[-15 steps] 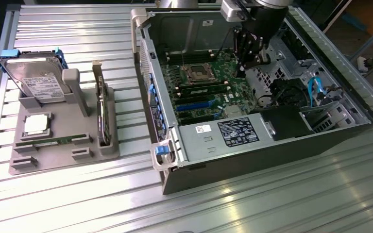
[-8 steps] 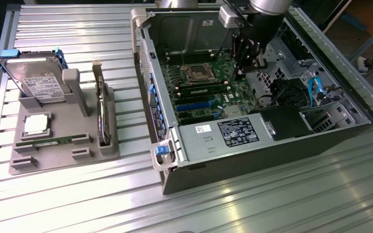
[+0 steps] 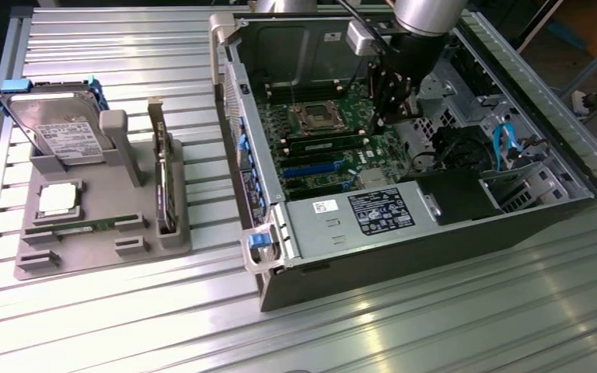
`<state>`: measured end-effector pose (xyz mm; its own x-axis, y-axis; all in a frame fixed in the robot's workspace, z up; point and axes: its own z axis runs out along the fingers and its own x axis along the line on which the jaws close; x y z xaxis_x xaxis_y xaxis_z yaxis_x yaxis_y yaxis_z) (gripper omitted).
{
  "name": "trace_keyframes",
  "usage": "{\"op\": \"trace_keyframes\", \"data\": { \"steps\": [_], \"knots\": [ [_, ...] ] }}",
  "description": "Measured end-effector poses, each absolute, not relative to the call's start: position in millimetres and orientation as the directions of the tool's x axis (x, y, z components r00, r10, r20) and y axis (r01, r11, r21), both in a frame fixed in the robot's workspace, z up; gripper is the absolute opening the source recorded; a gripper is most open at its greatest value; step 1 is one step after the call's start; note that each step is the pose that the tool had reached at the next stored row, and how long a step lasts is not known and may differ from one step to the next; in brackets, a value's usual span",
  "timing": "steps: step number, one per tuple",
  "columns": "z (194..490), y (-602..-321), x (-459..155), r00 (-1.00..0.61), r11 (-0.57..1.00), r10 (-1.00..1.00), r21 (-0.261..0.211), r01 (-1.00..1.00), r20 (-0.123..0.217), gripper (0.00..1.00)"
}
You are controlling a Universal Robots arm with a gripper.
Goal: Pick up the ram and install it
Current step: 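Press down the ram until it locks into place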
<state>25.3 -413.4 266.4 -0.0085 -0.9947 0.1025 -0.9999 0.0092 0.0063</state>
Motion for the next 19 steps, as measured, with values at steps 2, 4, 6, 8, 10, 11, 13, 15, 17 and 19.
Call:
{"op": "trace_keyframes", "data": {
  "steps": [2, 4, 6, 8, 10, 11, 13, 15, 17, 19],
  "knots": [
    [266, -413, 25, -0.008, 0.009, -0.995, 0.006, -1.0, 0.102, 0.11],
    [266, -413, 25, -0.008, 0.009, -0.995, 0.006, -1.0, 0.102, 0.11],
    [266, -413, 25, -0.008, 0.009, -0.995, 0.006, -1.0, 0.102, 0.11],
    [265, -412, 25, -0.009, 0.009, -0.995, 0.006, -1.0, 0.102, 0.11],
    [264, -409, 25, -0.008, 0.009, -0.995, 0.006, -1.0, 0.103, 0.11],
    [264, -408, 25, -0.008, 0.009, -0.995, 0.006, -1.0, 0.103, 0.11],
    [263, -403, 25, -0.008, 0.009, -0.994, 0.006, -1.0, 0.105, 0.11],
    [262, -400, 25, -0.008, 0.009, -0.994, 0.006, -1.0, 0.107, 0.11],
    [261, -397, 25, -0.009, 0.009, -0.994, 0.006, -1.0, 0.109, 0.11],
    [260, -394, 25, -0.008, 0.009, -0.994, 0.006, -1.0, 0.11, 0.11]
  ]
}}
